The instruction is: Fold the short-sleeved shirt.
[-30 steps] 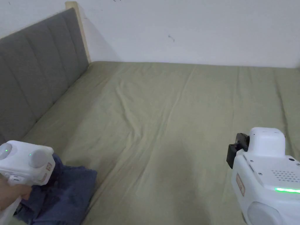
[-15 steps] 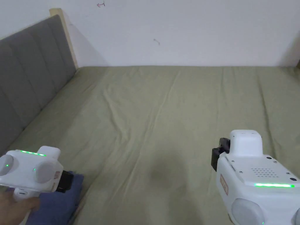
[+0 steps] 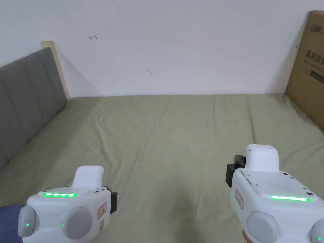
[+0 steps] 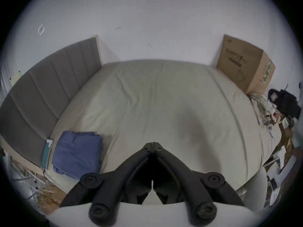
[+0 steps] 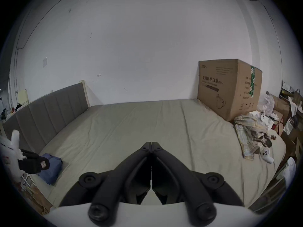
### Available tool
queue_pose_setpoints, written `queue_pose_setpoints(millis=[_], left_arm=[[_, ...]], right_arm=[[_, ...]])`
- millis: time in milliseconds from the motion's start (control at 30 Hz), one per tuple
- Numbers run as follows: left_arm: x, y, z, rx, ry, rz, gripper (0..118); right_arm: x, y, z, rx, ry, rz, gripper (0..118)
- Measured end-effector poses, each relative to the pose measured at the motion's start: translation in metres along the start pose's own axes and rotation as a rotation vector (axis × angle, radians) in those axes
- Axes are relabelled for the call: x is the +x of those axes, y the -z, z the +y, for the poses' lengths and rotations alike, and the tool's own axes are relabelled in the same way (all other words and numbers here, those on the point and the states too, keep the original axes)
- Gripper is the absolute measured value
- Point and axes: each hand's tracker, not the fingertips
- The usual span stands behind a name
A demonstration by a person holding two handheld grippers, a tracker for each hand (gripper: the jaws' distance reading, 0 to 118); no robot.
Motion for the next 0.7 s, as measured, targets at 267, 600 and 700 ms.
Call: queue_pose_setpoints(millis=[267, 600, 700], left_arm=[[0.046, -0.078, 0.044, 0.338, 0.07, 0.062, 0], [0.077, -0.121, 0.06, 0.518, 0.092, 0.137, 0], [0.08, -0.124, 0.061, 0.535, 0.096, 0.17, 1]], right_arm=[[0.012, -0.035, 0.044, 0.149, -0.006, -0.014, 1], [0.014, -0.074, 0.07, 0.264, -0.045, -0.026, 1], [0.015, -0.079, 0.072, 0.273, -0.027, -0.028, 1]])
